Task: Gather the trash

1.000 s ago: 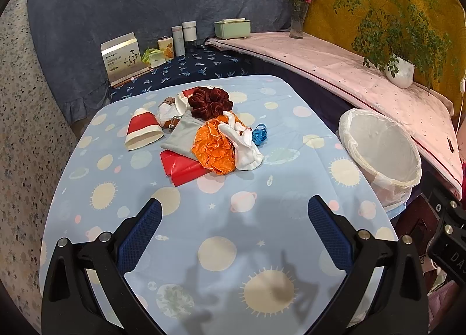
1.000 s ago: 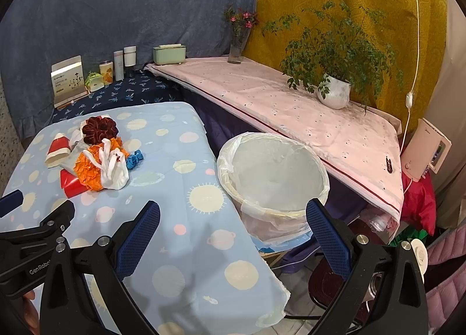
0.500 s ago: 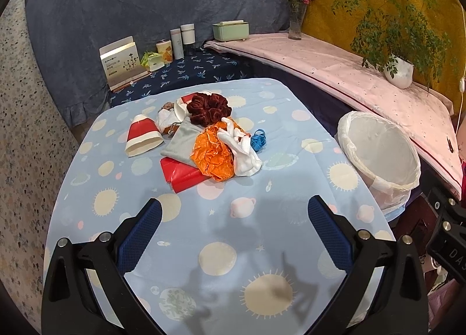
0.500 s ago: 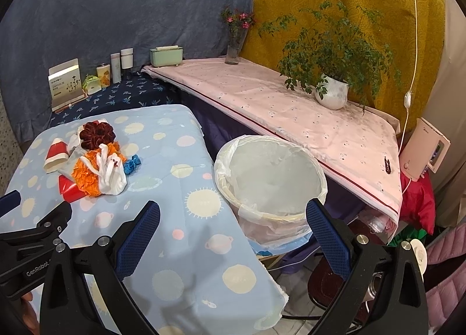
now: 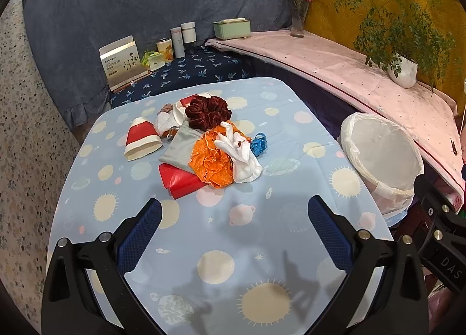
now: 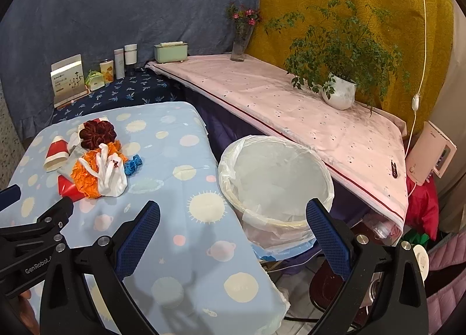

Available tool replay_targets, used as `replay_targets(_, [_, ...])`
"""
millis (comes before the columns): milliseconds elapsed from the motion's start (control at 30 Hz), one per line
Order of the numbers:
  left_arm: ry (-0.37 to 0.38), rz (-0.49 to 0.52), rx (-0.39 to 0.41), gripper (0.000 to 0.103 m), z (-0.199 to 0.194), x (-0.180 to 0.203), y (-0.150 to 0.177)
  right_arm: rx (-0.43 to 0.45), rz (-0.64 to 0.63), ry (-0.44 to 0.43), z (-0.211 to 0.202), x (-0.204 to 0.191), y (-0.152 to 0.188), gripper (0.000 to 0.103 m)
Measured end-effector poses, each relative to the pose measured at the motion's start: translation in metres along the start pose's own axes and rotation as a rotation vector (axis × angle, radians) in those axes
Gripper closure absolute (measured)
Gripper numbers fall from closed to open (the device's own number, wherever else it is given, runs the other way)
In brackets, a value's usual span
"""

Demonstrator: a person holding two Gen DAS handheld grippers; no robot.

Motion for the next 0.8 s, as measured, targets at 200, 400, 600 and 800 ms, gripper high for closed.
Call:
replay_targets(200, [0.011,0.015,0.002,0.007,0.0006,0.0011,-0.0037,-0.002,0.019,0.003,0.0006,0.0013,-0.0024,0.007])
replay_targets(400, [0.02,0.016,-0.002,0.007,0.0006,0.0011,-0.0066,-0.013,0.025,0.01,0.0022,0.0023,-0.0029,0.007])
replay_targets(600, [0.02,0.01,-0.005,0.007,-0.0006,0.0003,-0.0085,-0.013,0.019,0.016,0.0009,0.0023,-0.0043,0.007])
replay_targets(800, [0.022,0.013,-0.001,0.007,-0.0034,-0.0014,-0.0066,-0.012,0.02,0.018,-0.0028,0.0022,-0.004,0.007])
Point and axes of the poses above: each gripper's, at about its wrist camera, not at the fingertips, and z roughly the way its jaws point, x to its right, y to its underside, the point moved 3 cm from there along z, roughly the way its jaws point, and after that the axes turned 10 degrees about -z, right-handed, at the moved point
